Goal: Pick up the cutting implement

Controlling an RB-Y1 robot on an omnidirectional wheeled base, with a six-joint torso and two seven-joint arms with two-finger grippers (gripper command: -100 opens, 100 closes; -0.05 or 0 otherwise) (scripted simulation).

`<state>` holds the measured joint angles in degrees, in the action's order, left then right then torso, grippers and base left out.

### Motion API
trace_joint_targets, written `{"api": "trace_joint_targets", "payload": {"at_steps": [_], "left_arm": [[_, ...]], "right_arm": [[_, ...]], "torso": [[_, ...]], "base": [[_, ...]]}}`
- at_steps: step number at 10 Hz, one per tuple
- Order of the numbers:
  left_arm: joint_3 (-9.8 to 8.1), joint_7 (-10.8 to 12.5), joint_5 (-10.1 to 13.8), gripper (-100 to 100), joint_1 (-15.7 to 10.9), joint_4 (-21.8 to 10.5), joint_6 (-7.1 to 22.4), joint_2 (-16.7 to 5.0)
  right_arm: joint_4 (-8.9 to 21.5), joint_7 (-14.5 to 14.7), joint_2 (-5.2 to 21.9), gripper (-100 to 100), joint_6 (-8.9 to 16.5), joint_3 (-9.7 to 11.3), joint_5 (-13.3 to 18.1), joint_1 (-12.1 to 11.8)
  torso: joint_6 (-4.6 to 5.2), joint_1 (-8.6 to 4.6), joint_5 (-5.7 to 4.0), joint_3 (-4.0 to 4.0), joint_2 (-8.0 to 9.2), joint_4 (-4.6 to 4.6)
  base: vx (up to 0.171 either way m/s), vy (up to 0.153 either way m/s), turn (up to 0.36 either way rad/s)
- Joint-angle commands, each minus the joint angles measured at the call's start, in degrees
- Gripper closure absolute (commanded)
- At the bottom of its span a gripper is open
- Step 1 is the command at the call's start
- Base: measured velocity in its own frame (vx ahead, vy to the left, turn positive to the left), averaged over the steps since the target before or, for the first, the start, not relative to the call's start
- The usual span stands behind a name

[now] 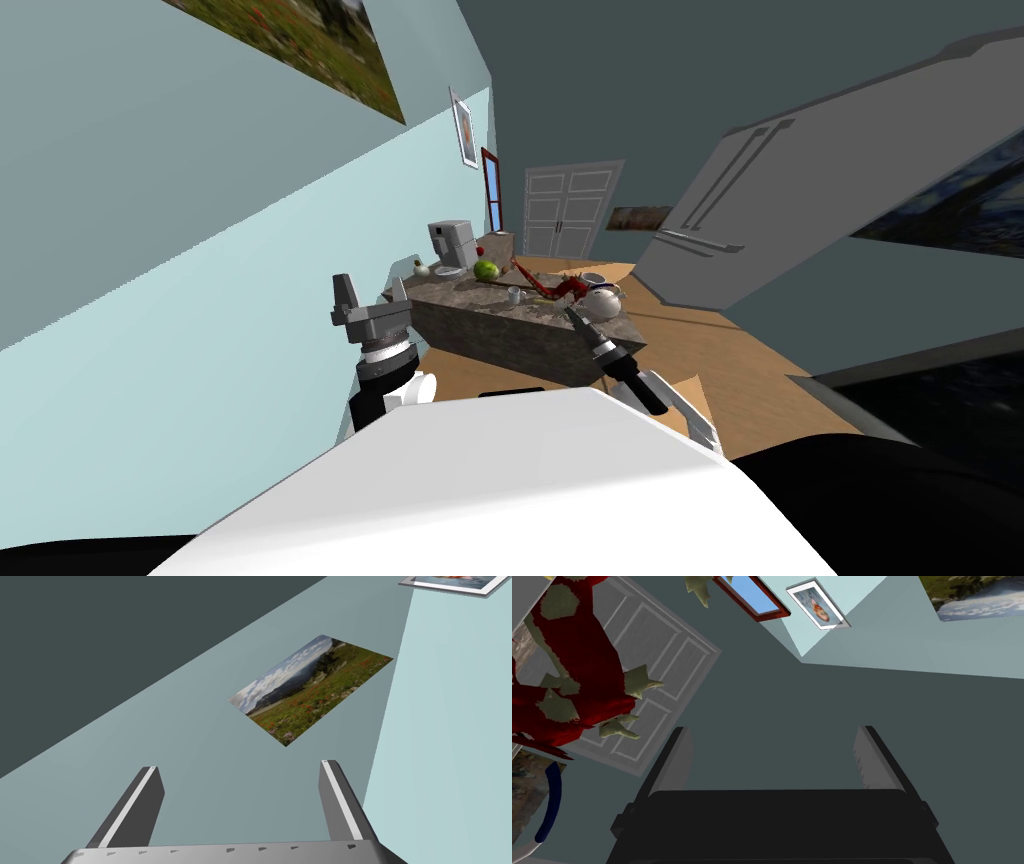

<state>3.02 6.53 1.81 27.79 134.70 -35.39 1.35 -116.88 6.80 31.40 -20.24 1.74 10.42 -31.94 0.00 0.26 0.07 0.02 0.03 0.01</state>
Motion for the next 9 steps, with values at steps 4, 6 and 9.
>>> {"api": "trace_joint_targets", "payload": {"at_steps": [4,6,9], "left_arm": [[0.00,0.0,0.0,0,0.0,0.0,0.0,0.0],[0.00,0.0,0.0,0,0.0,0.0,0.0,0.0],[0.00,0.0,0.0,0,0.0,0.0,0.0,0.0]], "right_arm": [[5.0,1.8,8.0,-100,0.7,-0.3,2.1,-0.6],[6.8,2.4,10.8,-100,0.8,-0.3,2.8,-0.8],[8.7,3.2,14.4,-100,0.9,-0.3,3.7,-1.0]], "torso": [[0.00,0.13,0.03,-0.01,-0.01,0.00],[0.00,-0.01,0.00,0.00,0.00,0.00],[0.00,0.00,0.00,-0.03,-0.04,-0.01]], "base": [[-0.009,0.105,0.017],[-0.010,0.073,0.023],[0.002,0.070,0.028]]}}
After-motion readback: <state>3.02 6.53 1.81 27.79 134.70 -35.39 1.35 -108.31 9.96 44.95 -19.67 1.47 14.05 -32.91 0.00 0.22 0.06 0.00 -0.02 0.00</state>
